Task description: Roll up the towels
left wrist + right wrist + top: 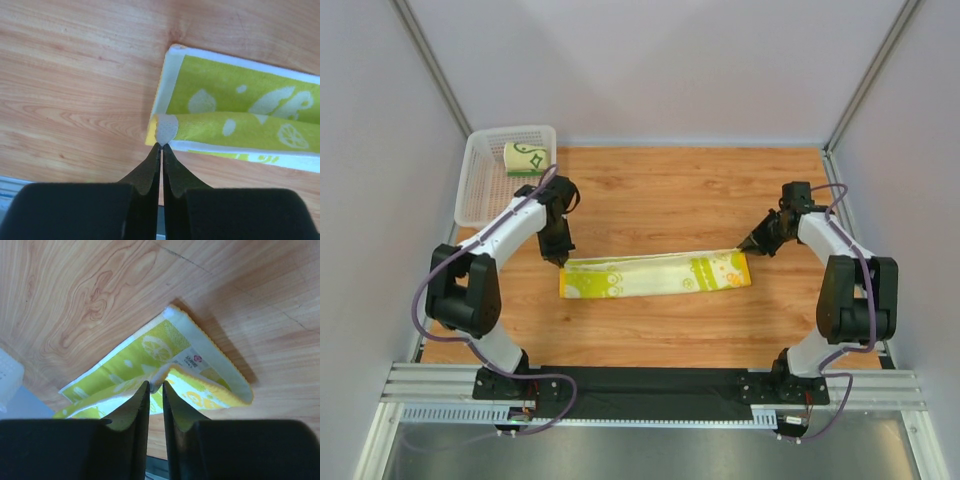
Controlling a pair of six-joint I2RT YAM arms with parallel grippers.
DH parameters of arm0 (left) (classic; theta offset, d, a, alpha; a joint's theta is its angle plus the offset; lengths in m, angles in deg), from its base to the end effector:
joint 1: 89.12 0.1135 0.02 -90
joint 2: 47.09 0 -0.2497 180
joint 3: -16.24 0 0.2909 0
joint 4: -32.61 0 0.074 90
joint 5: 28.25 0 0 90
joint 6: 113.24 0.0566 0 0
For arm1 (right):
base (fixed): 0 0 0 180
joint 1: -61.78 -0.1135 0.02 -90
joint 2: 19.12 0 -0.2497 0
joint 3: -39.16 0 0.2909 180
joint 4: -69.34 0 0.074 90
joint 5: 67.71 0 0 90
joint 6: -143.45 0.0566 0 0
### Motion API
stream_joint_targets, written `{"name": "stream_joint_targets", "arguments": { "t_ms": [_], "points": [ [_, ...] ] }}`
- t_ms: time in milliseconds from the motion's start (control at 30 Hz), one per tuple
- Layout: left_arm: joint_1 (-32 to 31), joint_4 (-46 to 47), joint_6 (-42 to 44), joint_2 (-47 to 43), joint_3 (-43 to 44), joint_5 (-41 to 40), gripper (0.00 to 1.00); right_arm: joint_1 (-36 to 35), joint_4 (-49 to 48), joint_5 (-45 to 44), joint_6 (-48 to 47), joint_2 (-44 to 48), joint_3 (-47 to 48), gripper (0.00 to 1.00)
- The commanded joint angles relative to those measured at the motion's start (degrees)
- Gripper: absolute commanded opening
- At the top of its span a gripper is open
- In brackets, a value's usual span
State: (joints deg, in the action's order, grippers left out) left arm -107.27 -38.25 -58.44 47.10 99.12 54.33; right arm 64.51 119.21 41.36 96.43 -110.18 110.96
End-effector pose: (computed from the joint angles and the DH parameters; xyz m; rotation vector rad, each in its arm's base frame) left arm 0.3265 -0.0993 0.1766 -0.4519 2.9258 0.0806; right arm 0.3451 0.0021 0.1481 1.0249 2.6584 0.6296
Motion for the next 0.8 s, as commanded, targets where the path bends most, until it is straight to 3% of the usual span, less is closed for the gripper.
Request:
{"name": "stream_joint_targets", "arguments": {
  "t_ms": [0, 67, 100, 133, 167, 200, 267, 433, 767],
  "points": [
    [1.8, 0.0, 2.6, 2.1, 4.1, 1.5, 0.08, 0.2, -2.1, 0.3, 1.1, -2.4, 3.3, 0.19],
    [2.2, -0.2, 3.1, 4.6, 6.3, 2.4, 0.24, 0.3, -1.9, 0.3, 1.1, -3.6, 4.3, 0.39],
    [2.2, -0.4, 3.4, 5.4, 7.1, 2.5, 0.41, 0.3, -1.7, 0.1, 1.1, -3.8, 4.6, 0.45],
    [2.3, -0.8, 3.6, 6.0, 8.8, 2.4, 0.47, 0.4, -1.4, -0.2, 1.1, -3.8, 5.0, 0.56],
    [2.3, -1.0, 3.8, 6.5, 9.6, 2.2, 0.58, 0.7, -1.0, -0.9, 1.1, -3.3, 5.4, 0.60],
    [2.3, -1.3, 3.9, 6.5, 11.1, 1.8, 0.62, 1.0, -0.7, -1.2, 0.8, -3.0, 5.5, 0.66],
    [2.3, -3.1, 3.6, 5.8, 12.5, -0.2, 0.70, 2.0, 0.1, -1.8, 0.2, -1.9, 5.7, 0.69],
    [1.5, -4.9, 1.4, -0.7, 10.8, -1.7, 0.75, 2.7, 2.1, -4.7, -3.3, 4.9, 2.3, 0.71],
    [-5.9, -5.8, -0.9, -20.6, -3.2, -1.5, 0.71, 2.7, -1.5, -2.8, -4.2, 14.6, -10.5, 0.63]
  ]
}}
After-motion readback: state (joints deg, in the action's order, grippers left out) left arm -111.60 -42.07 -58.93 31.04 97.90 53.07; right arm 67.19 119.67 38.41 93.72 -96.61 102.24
